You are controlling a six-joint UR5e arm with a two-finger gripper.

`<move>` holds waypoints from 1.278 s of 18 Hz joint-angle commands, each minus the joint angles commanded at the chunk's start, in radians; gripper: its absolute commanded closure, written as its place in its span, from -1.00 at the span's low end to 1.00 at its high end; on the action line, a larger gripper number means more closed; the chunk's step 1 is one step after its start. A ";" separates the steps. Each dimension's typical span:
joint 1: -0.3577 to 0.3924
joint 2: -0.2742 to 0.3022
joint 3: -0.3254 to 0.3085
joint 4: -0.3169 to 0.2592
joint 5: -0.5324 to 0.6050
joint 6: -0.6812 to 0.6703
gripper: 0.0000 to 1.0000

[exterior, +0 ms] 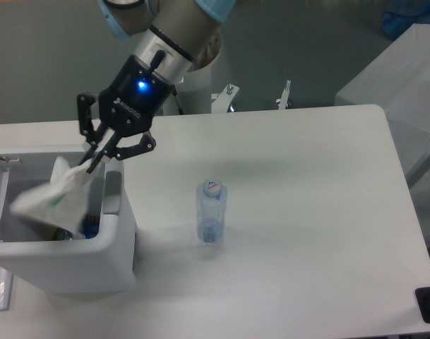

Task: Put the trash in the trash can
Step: 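Lift the tissue and carry it over the white trash bin, then move the open right gripper above the clear plastic bottle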

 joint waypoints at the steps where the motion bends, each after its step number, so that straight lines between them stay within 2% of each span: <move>1: 0.000 0.000 0.003 0.000 0.002 0.000 -1.00; 6: 0.017 -0.027 0.047 0.003 0.005 0.000 -1.00; 9: 0.075 -0.067 0.084 0.003 0.052 0.002 -1.00; 13: 0.139 -0.103 0.087 -0.002 0.239 0.018 -1.00; 16: 0.141 -0.121 0.118 -0.011 0.336 0.021 -1.00; 19: 0.138 -0.135 0.123 -0.018 0.446 0.023 -1.00; 21: 0.133 -0.132 0.129 -0.070 0.506 0.073 -1.00; 23: 0.133 -0.132 0.150 -0.147 0.560 0.162 -1.00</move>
